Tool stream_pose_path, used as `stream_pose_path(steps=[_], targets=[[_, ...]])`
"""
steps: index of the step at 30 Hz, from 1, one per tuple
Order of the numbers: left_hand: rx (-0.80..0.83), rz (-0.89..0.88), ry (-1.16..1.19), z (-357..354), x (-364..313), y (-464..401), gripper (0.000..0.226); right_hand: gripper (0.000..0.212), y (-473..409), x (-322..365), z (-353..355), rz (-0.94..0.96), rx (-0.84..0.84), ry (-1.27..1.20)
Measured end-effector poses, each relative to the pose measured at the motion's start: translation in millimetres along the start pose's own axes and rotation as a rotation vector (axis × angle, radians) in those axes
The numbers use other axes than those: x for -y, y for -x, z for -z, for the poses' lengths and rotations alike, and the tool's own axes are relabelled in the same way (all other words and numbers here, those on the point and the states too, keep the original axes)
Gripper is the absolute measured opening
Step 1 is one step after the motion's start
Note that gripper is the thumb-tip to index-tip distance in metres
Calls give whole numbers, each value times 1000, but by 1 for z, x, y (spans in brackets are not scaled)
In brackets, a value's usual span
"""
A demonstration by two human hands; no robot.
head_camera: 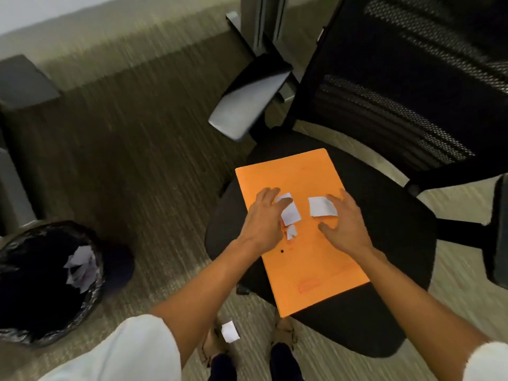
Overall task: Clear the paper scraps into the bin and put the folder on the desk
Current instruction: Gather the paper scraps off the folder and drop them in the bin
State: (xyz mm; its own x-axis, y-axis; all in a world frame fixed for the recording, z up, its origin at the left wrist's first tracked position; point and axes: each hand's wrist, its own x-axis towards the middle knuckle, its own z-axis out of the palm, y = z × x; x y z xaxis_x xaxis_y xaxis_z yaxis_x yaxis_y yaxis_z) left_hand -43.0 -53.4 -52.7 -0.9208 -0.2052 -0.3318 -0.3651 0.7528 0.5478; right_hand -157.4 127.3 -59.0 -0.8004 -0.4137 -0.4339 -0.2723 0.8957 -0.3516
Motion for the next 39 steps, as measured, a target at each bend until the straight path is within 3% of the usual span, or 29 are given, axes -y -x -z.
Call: stream_pose_path(steps=[3,6,10,13,16,19,22,25,29,34,39], targets=[[58,-8,-20,0,-5,-18,58,70,-8,-4,-5,89,62,165],[108,15,-95,-3,-10,-29,46,52,-11,-3,-6,136,5,253],[43,50,-183,-10,-22,-39,32,31,-10,-11,-1,223,-29,260],[21,88,-213,-11,-23,-44,31,19,-2,-18,0,247,-106,-57],[45,141,-181,-8,-23,-50,47,21,10,-18,-3,141,-32,-366],[130,176,-195,-3,-26,-56,66,23,20,-15,-12,63,110,-490],[156,185,-173,2,-24,-60,53,25,25,-14,-19,-3,187,-563],[101,198,0,5,-12,-57,21,25,25,-11,-23,8,218,-568],[-39,305,352,12,4,-47,5,23,23,1,-30,161,185,-476],[-201,543,729,22,19,-33,18,14,19,20,-40,288,118,-261],[-126,460,900,17,31,-10,38,15,20,26,-46,221,120,-233]])
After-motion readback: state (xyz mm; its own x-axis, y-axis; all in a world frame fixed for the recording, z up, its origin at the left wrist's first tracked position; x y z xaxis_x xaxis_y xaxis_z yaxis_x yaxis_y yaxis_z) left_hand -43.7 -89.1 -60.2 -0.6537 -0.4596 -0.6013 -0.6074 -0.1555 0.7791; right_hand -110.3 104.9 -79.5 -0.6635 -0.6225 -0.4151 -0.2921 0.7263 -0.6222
